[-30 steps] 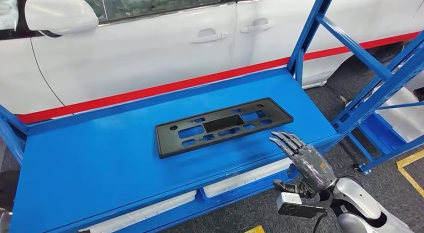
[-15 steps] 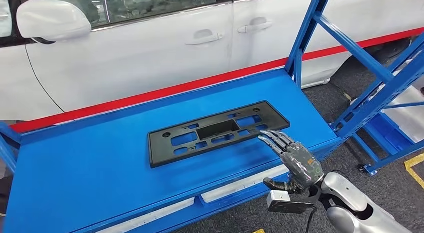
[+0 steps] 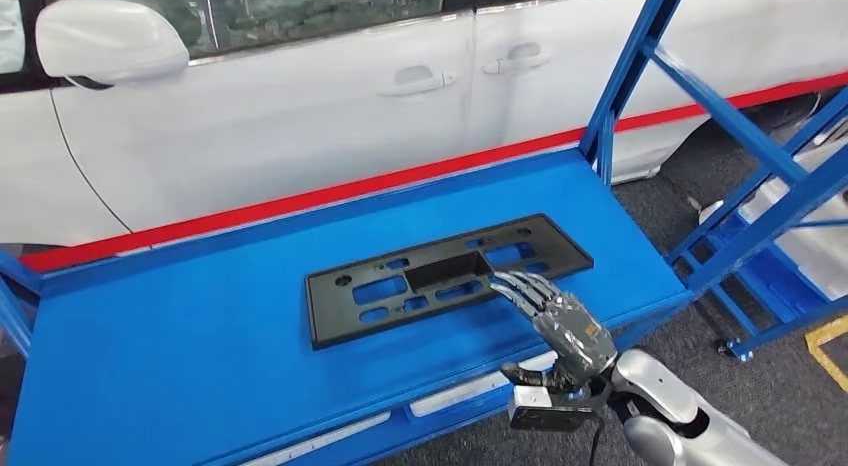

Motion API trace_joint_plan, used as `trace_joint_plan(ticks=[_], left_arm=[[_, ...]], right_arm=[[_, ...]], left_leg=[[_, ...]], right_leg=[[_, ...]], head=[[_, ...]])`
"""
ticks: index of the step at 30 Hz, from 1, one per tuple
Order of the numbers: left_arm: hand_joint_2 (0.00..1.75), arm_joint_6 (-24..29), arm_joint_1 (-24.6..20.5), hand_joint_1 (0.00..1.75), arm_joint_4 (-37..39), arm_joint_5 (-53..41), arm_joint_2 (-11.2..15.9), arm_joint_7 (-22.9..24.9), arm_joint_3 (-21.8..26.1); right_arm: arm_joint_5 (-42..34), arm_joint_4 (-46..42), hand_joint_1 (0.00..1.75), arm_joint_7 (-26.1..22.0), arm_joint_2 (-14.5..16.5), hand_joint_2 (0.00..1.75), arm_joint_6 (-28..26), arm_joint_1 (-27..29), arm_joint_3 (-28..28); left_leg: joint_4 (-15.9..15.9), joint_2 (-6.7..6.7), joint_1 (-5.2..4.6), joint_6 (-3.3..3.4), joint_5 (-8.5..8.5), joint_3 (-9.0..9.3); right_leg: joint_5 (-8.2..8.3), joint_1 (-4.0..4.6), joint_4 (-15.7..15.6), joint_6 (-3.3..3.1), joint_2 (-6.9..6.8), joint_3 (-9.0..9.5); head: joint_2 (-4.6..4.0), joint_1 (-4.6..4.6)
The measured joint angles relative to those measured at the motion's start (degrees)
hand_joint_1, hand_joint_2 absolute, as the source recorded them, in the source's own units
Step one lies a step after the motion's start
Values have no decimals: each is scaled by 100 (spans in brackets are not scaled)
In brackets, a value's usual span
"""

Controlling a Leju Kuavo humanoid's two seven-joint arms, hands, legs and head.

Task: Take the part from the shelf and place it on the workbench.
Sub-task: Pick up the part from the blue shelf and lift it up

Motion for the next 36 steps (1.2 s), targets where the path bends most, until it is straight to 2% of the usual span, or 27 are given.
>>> trace_joint_plan(ticks=[1,3,4,5,6,7,8,9,10,12,14,15,18,19,23,29,36], left_arm=[[0,1,5,0,0,0,-3,-2,2],[0,1,9,0,0,0,-3,-5,4],[0,1,10,0,0,0,-3,-7,4],[0,1,11,0,0,0,-3,-9,4],[0,1,13,0,0,0,-3,-11,5],[0,1,15,0,0,0,-3,-13,5],[0,0,19,0,0,0,-3,-14,7],[0,-1,23,0,0,1,-3,-15,8],[0,-2,25,0,0,2,-3,-18,8],[0,-6,27,0,0,8,-3,-25,10],[0,-13,32,0,0,19,-1,-29,13],[0,-16,35,0,0,26,1,-27,15],[0,-16,43,0,0,52,4,-12,22],[0,-10,45,0,0,65,5,-4,26],[0,7,44,0,-1,153,5,36,51],[0,-48,45,0,-2,313,5,78,160],[0,-183,70,0,-2,432,5,114,243]], right_arm=[[0,27,0,2,7,0,4,-31,22],[0,99,0,5,35,0,20,-79,82],[1,139,0,7,58,0,31,-98,118],[4,175,0,7,84,0,41,-121,154],[9,207,0,7,109,0,48,-151,188],[17,231,0,6,131,0,51,-181,214],[28,251,0,7,152,0,51,-205,237],[38,264,0,7,168,0,46,-219,254],[46,273,0,10,180,0,35,-219,268],[52,271,0,39,189,0,-12,-177,293],[44,220,0,93,173,0,-76,-85,310],[29,181,0,125,157,0,-108,-39,315],[-57,73,0,208,72,0,-162,93,316],[-90,39,0,227,35,0,-169,138,314],[-152,-69,0,268,-72,0,-192,292,313],[-11,-63,0,291,-90,0,-177,289,384],[31,307,0,151,126,0,-33,-223,682]], left_leg=[[-25,7,11,18,0,25],[-32,14,11,39,-19,39],[-30,12,11,41,-33,47],[-28,8,11,36,-50,64],[-26,3,11,27,-69,92],[-23,-1,12,15,-94,129],[-24,-4,9,-2,-120,162],[-16,-9,0,-27,-146,183],[-12,-12,-7,-54,-163,192],[-14,-18,-17,-114,-186,196],[4,-13,-20,-168,-217,215],[15,-12,-27,-149,-225,234],[-4,-5,-30,19,-263,294],[-15,-2,-24,34,-275,302],[-27,1,-12,-3,-272,308],[-42,2,5,-96,-281,310],[-36,2,-3,-101,-281,307]], right_leg=[[-150,-17,298,31,-1,-151],[-446,-48,1063,91,-3,-596],[-477,-64,1314,111,-4,-769],[-385,-77,1352,123,-5,-840],[-182,-87,1156,127,-6,-793],[85,-95,783,125,-9,-651],[279,-98,395,111,-12,-484],[406,-85,67,86,-9,-345],[449,-68,-121,59,-6,-266],[414,-32,-199,-5,6,-242],[403,-49,-220,-54,4,-208],[392,-56,-227,-63,5,-185],[339,-21,-201,-81,12,-147],[329,-8,-196,-94,13,-145],[312,3,-191,-115,12,-146],[302,11,-183,-118,13,-147],[307,3,-182,-110,14,-142]], head=[[0,2],[0,3],[0,3],[0,3],[0,3],[0,3],[0,3],[0,3],[0,3],[0,2],[0,-1],[0,-3],[0,-7],[0,-6],[0,-8],[0,-8],[0,-8]])
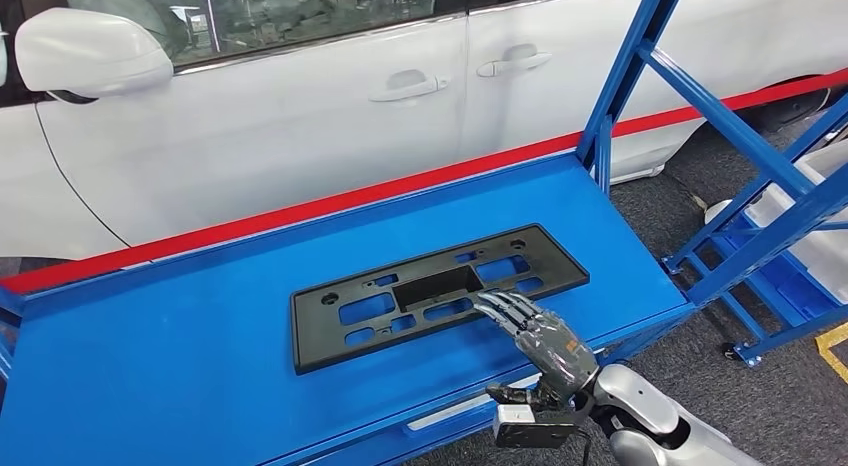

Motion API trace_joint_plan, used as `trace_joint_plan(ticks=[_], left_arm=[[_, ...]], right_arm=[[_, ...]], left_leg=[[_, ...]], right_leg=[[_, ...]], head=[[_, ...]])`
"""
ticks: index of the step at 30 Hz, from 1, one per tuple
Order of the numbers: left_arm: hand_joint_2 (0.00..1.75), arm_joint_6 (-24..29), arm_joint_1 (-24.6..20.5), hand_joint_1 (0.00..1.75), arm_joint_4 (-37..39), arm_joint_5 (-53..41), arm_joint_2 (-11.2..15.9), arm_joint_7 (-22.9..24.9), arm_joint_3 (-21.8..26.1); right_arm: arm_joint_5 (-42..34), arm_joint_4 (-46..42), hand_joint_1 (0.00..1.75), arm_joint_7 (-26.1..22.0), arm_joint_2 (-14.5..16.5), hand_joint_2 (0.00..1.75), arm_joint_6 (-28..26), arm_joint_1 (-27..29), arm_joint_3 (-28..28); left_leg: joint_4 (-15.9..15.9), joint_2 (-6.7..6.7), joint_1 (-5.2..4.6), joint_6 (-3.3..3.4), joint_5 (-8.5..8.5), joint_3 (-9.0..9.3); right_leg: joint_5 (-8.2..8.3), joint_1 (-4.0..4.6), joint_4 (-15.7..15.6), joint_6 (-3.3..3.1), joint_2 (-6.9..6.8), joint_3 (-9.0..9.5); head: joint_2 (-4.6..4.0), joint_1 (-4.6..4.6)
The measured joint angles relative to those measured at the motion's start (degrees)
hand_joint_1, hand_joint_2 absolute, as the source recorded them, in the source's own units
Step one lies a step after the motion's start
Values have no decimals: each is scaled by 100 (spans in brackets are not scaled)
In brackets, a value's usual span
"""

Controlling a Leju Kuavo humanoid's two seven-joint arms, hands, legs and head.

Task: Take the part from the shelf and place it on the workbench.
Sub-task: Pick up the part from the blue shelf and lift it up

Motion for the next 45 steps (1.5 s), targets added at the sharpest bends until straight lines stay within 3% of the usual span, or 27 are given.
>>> trace_joint_plan(ticks=[11,19,23,31,45], left_arm=[[0,-166,27,0,0,154,0,116,116],[0,-198,30,0,0,209,0,124,175],[0,-196,30,0,0,216,0,104,202],[0,-189,32,0,0,248,0,87,221],[0,-250,44,0,0,256,2,103,231]], right_arm=[[-28,1152,0,-143,1024,0,4,-1324,869],[-97,1737,0,-157,1483,0,-53,-1796,1226],[-141,2012,0,-176,1599,175,-145,-1945,1303],[-258,2444,0,-158,1645,175,-352,-2043,1367],[319,2484,0,106,1610,175,-565,-2213,1343]], left_leg=[[13,0,-17,-3,3,0],[14,1,-20,-4,3,-3],[17,1,-21,-4,3,-3],[22,1,-22,-4,3,-4],[25,1,-23,-4,3,-5]], right_leg=[[7,-15,1,12,1,4],[7,-18,1,12,2,4],[8,-18,1,13,1,5],[9,-19,1,14,0,7],[11,-20,1,17,1,7]], head=[[0,0],[0,0],[0,0],[0,0],[0,0]])
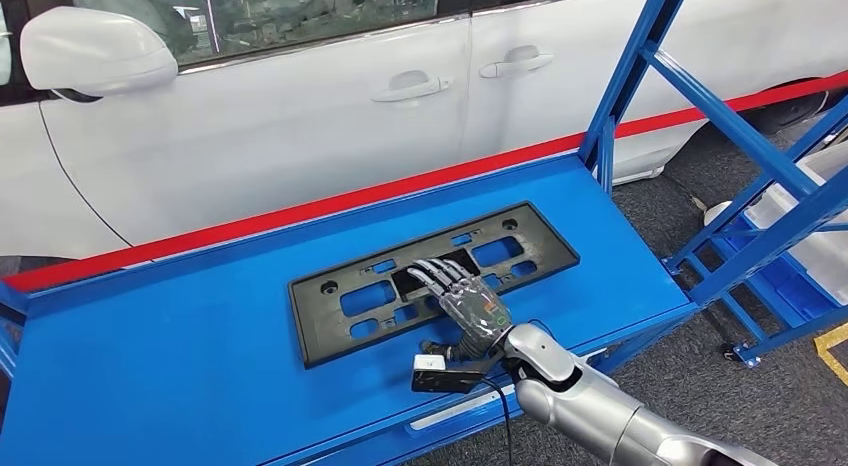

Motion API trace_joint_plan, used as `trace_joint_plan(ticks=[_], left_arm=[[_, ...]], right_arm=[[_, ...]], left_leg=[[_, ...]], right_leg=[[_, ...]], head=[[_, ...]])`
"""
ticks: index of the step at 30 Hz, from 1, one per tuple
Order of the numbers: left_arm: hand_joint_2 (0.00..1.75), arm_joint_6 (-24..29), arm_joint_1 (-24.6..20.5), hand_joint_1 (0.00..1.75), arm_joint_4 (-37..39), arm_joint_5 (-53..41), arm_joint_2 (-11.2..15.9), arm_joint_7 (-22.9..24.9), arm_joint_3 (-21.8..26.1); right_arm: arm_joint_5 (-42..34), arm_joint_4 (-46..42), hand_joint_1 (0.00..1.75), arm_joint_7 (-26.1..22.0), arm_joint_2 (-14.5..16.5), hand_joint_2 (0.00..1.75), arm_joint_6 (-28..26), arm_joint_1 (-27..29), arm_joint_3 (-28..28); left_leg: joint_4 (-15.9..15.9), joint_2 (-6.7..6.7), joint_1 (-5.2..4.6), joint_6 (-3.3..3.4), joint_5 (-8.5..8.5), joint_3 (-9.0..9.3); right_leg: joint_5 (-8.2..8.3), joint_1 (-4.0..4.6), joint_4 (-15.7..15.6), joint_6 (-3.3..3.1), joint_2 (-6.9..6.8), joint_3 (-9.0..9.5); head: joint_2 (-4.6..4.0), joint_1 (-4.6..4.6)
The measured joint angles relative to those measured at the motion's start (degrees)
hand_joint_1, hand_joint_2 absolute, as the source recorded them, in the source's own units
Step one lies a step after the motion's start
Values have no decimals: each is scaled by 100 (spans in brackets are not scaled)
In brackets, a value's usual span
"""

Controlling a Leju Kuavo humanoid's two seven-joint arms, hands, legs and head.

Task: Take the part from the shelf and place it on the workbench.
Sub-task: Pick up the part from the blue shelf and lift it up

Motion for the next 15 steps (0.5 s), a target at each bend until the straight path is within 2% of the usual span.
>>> trace_joint_plan(ticks=[15], left_arm=[[0,14,-3,0,0,0,8,15,0]], right_arm=[[1148,195,0,389,145,175,-533,-116,-32]], left_leg=[[0,0,0,0,0,-4]], right_leg=[[0,0,0,0,0,-2]], head=[[0,0]])
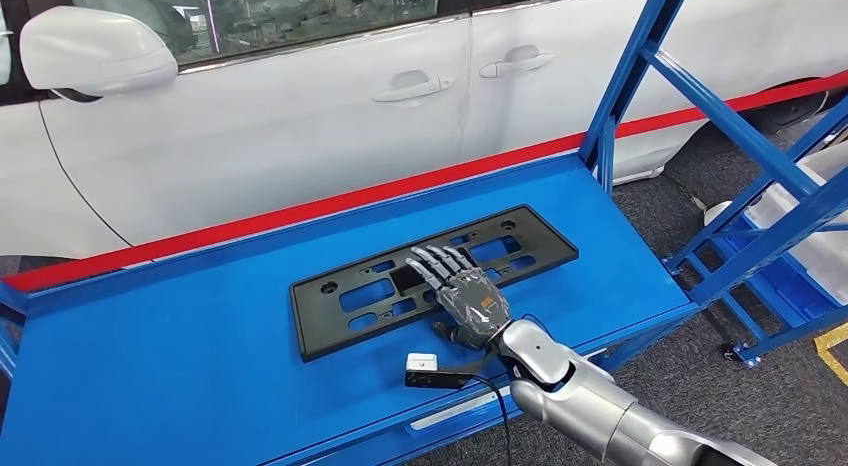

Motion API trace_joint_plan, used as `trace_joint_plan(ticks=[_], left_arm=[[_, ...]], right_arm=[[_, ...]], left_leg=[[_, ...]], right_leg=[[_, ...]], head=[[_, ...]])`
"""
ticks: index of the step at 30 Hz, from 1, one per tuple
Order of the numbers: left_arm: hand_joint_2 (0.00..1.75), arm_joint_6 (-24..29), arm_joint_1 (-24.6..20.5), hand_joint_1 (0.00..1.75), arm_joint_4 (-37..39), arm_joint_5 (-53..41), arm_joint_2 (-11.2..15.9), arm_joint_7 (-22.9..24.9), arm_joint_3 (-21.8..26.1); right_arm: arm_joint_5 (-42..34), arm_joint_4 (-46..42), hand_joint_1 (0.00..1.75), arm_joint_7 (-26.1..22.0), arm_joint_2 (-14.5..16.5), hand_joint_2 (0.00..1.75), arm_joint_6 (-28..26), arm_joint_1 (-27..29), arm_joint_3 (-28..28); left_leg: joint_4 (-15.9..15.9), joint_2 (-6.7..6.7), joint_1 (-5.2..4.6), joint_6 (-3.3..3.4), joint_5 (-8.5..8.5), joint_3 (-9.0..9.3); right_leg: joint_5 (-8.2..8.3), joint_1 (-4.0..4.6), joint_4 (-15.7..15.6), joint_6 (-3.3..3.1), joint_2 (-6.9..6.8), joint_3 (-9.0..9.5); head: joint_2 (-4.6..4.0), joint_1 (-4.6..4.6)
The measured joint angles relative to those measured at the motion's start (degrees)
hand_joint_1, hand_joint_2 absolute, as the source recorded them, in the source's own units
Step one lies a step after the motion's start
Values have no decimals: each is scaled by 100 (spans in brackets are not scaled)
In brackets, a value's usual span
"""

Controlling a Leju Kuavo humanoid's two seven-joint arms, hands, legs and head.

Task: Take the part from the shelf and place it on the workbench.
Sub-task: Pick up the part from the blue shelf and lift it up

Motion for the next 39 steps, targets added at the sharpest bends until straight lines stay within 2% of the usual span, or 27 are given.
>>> trace_joint_plan(ticks=[12,16,23,30,39], left_arm=[[0,40,-8,0,0,-14,15,43,-1],[0,47,-9,0,0,-15,17,54,-2],[0,38,-9,0,0,-18,19,72,-3],[0,57,-9,0,0,-43,21,67,-16],[0,86,-14,0,0,-104,25,-11,-51]], right_arm=[[298,737,0,64,296,175,-208,-394,-156],[299,989,173,64,375,175,-247,-510,-203],[304,1257,174,59,391,175,-384,-486,-289],[311,1064,174,30,62,175,-478,-72,-695],[534,1584,175,-41,448,175,-487,-455,-776]], left_leg=[[1,0,0,0,0,1],[1,0,0,0,0,2],[6,0,0,0,0,2],[12,-12,-1,1,-1,-15],[15,4,0,1,2,-5]], right_leg=[[0,0,0,0,0,0],[0,0,0,0,0,1],[0,0,0,0,0,-1],[0,-1,1,1,-11,-2],[10,1,1,16,2,0]], head=[[0,0],[0,0],[0,0],[0,0],[0,0]])
